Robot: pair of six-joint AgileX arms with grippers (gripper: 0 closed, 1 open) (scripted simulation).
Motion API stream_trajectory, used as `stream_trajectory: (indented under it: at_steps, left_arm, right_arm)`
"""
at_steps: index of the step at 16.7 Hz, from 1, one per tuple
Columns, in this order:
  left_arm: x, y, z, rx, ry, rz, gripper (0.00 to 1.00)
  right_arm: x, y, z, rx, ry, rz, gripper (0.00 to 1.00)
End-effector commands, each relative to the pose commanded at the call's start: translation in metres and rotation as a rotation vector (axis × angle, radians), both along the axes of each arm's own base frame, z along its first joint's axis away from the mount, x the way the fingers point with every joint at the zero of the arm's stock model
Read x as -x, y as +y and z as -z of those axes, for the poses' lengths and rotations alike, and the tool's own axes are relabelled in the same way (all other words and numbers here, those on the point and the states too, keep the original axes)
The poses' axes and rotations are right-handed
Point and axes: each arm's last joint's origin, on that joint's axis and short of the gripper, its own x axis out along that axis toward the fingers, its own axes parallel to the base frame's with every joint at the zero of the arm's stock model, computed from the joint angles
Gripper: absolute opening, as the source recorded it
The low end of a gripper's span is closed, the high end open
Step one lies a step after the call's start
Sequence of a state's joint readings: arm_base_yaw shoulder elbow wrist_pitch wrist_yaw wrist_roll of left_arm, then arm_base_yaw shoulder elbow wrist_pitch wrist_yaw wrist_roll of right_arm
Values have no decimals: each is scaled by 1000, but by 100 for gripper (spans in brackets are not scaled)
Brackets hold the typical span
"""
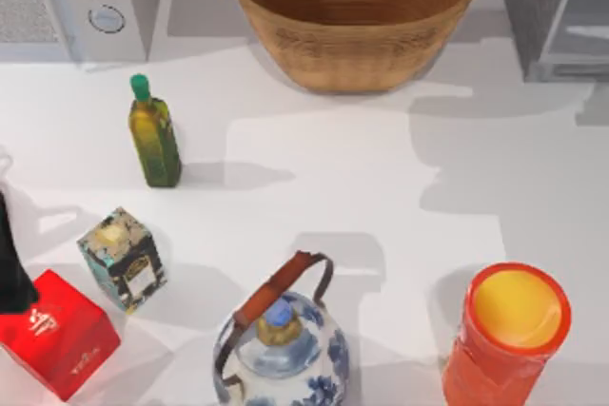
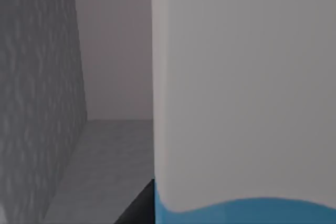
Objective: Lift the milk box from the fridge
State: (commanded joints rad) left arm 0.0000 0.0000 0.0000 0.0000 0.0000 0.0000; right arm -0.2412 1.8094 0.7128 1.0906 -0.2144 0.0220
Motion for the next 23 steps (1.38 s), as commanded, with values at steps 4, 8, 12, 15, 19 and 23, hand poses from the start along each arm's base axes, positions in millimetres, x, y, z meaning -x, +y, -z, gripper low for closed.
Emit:
stream_trajectory:
  at_steps: [4,8,12,15,19,23]
  left_arm:
    - [0,0,0,0,0,0,100]
    - [0,0,0,0,0,0,100]
    - [0,0,0,0,0,0,100]
    - [0,0,0,0,0,0,100]
    - [0,0,0,0,0,0,100]
    - [0,0,0,0,0,0,100]
  right_arm:
    - [7,4,-11,4,-8,2,0]
    - [37,19,-40,10,-16,0,0]
    - [94,40,-66,11,-21,-2,0]
    - [145,55,-69,9,-24,-3,0]
    - [202,67,-46,6,-26,-3,0]
    - [230,72,-14,6,-20,-5,0]
